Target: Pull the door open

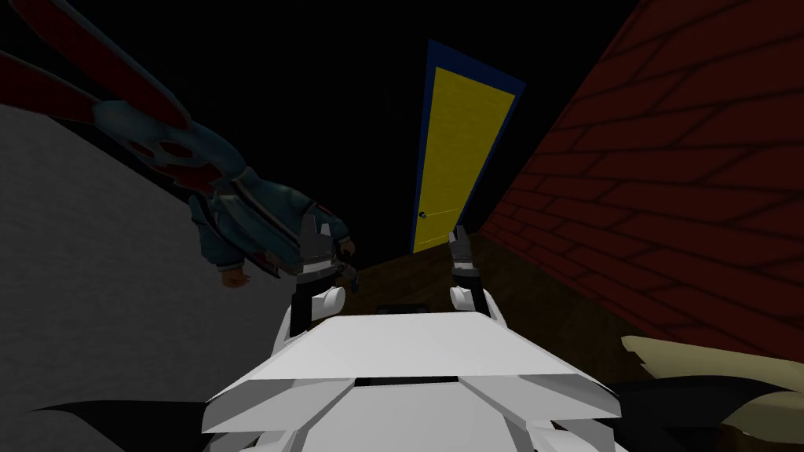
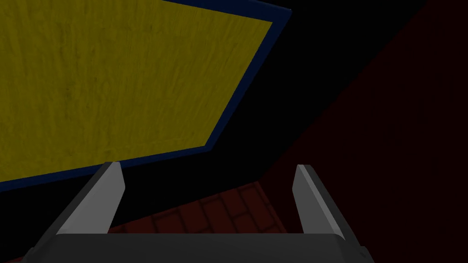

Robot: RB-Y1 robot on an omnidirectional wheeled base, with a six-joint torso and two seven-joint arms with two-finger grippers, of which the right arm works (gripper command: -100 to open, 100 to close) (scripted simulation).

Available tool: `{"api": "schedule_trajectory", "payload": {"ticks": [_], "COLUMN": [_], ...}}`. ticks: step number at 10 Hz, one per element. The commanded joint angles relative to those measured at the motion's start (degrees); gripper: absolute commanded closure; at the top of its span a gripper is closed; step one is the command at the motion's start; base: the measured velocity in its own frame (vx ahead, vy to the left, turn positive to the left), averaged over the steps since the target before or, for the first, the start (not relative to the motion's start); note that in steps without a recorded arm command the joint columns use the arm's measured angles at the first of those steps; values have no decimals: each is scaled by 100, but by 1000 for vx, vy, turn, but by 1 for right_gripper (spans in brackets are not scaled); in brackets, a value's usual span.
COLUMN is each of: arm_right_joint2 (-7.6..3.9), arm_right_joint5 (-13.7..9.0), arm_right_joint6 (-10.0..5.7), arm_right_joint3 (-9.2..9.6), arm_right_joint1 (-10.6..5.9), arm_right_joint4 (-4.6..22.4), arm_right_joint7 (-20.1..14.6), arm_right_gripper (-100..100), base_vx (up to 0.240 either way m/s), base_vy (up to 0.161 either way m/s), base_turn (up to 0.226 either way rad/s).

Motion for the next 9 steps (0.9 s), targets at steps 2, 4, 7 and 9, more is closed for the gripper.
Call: {"api": "schedule_trajectory", "payload": {"ticks": [2, 4, 7, 9], "arm_right_joint2": [-66, -112, -182, -228], "arm_right_joint5": [93, 169, 293, 377], "arm_right_joint6": [-109, -214, -386, -503], "arm_right_joint3": [-50, -83, -136, -172], "arm_right_joint1": [-159, -272, -455, -580], "arm_right_joint4": [398, 723, 1239, 1610], "arm_right_joint7": [318, 564, 966, 1239], "arm_right_gripper": [-100, -100, -100, -100], "base_vx": [102, 93, 100, 97], "base_vy": [-30, -29, -36, -35], "base_turn": [20, 19, 22, 22]}}
